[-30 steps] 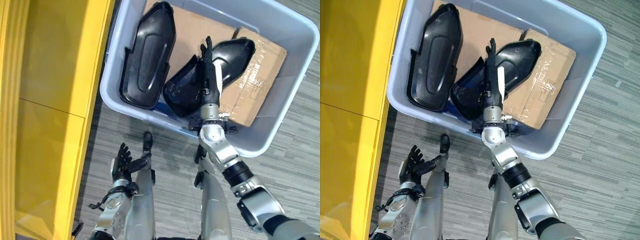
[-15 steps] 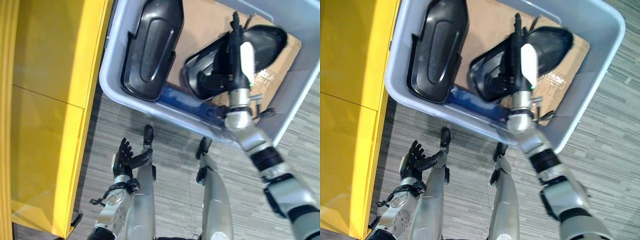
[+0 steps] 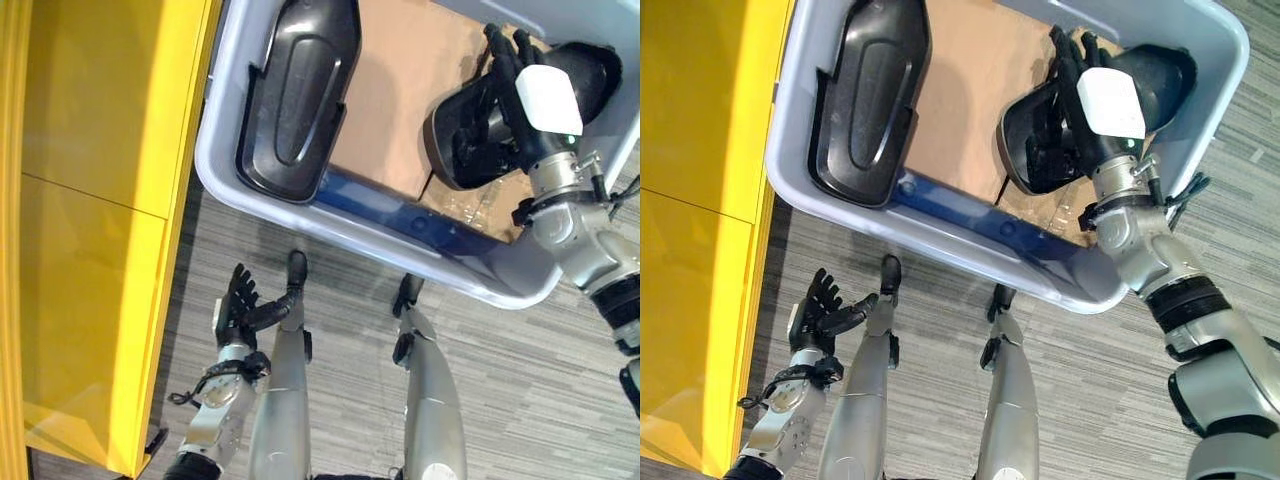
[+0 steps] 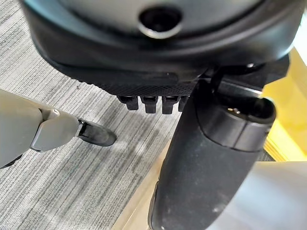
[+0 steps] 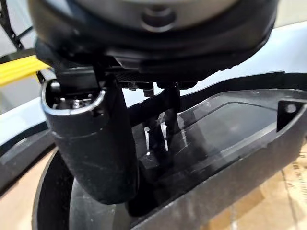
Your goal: Move parts from the plastic box to the shelf.
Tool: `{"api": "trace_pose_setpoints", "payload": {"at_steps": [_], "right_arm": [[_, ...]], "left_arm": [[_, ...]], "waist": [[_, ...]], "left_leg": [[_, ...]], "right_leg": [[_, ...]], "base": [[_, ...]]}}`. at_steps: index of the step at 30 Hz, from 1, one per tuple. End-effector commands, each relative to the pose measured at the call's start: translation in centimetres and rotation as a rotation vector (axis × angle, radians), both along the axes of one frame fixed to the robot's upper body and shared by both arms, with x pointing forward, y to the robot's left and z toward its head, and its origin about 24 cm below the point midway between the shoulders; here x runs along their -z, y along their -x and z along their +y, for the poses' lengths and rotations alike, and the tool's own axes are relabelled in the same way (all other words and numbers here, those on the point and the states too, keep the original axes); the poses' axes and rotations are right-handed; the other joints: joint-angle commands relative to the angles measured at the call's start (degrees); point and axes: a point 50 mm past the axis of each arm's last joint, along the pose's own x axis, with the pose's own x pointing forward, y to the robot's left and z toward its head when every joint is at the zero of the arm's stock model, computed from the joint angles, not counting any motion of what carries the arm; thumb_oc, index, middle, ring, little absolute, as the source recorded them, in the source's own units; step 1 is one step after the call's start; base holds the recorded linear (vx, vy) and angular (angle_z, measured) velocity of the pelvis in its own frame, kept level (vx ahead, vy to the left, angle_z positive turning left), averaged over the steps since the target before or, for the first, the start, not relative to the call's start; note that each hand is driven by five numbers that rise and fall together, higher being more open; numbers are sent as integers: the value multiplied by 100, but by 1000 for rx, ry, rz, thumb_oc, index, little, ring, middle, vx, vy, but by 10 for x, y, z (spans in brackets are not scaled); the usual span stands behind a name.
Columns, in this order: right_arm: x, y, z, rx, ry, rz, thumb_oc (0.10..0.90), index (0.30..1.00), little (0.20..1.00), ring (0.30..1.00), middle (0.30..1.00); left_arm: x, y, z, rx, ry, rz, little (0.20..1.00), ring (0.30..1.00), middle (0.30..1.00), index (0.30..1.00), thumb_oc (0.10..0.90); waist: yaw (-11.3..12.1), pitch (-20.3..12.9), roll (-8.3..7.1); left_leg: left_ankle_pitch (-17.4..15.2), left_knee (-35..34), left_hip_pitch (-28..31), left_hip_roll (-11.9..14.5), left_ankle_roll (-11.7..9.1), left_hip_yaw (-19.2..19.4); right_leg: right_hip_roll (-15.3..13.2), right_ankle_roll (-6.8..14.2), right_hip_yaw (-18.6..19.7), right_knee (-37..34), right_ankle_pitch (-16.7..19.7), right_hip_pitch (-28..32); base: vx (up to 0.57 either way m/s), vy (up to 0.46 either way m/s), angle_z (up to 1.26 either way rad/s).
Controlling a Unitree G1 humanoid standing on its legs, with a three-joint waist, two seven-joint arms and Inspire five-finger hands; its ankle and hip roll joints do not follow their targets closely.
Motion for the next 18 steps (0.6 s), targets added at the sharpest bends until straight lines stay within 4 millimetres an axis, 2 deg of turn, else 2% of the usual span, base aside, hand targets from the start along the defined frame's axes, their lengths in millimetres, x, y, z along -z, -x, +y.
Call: {"api": "trace_pose_setpoints", "payload": {"at_steps": [1, 3, 5, 6, 10, 13, 18], "right_arm": [[-13, 13, -33, 120, 148, -11, 900, 1000, 1000, 1000, 1000], [-16, 15, -32, 109, 151, -24, 900, 1000, 1000, 1000, 1000], [-29, 30, -15, 12, 113, -130, 900, 1000, 1000, 1000, 1000], [-30, 42, -8, -45, 19, -202, 900, 1000, 1000, 1000, 1000], [-17, 65, 9, -147, -215, -332, 900, 1000, 1000, 1000, 1000], [-8, 79, 19, -180, -267, -388, 900, 1000, 1000, 1000, 1000], [-9, 86, 29, -222, -325, -443, 900, 1000, 1000, 1000, 1000]], "left_arm": [[-8, 11, 16, -18, -32, -61, 1000, 1000, 1000, 1000, 900], [-8, 12, 16, -23, -33, -60, 1000, 1000, 1000, 1000, 900], [-8, 12, 19, -52, -31, -59, 1000, 1000, 1000, 1000, 900], [-8, 11, 19, -72, -25, -55, 1000, 1000, 1000, 1000, 900], [-8, 15, 18, -101, -12, -47, 1000, 1000, 1000, 1000, 900], [-5, 19, 18, -127, -2, -27, 1000, 1000, 1000, 1000, 900], [-4, 20, 18, -138, -3, -20, 1000, 1000, 1000, 1000, 900]], "waist": [[-101, -112, 69], [-112, -112, 62], [-213, -112, 6], [-264, -112, -36], [-344, -112, -83], [-399, -112, -89], [-423, -112, -112]], "left_leg": [[-434, 161, 219, 352, -138, -221], [-434, 157, 245, 355, -138, -214], [-460, 133, 363, 369, -134, -186], [-477, 121, 414, 378, -120, -174], [-511, 112, 518, 370, -98, -139], [-549, 143, 554, 337, -75, -124], [-560, 148, 595, 340, -60, -99]], "right_leg": [[-326, 335, 33, -112, -198, 440], [-330, 337, 32, -108, -195, 457], [-321, 341, 34, -120, -197, 538], [-316, 346, 52, -126, -203, 585], [-309, 346, 55, -156, -223, 711], [-321, 341, 58, -171, -244, 785], [-311, 341, 85, -179, -238, 805]], "base": [[0, 0, 0], [0, 0, 0], [-4, -7, -5], [1, -6, -5], [0, 4, -4], [3, 19, -15], [0, 7, -1]]}}
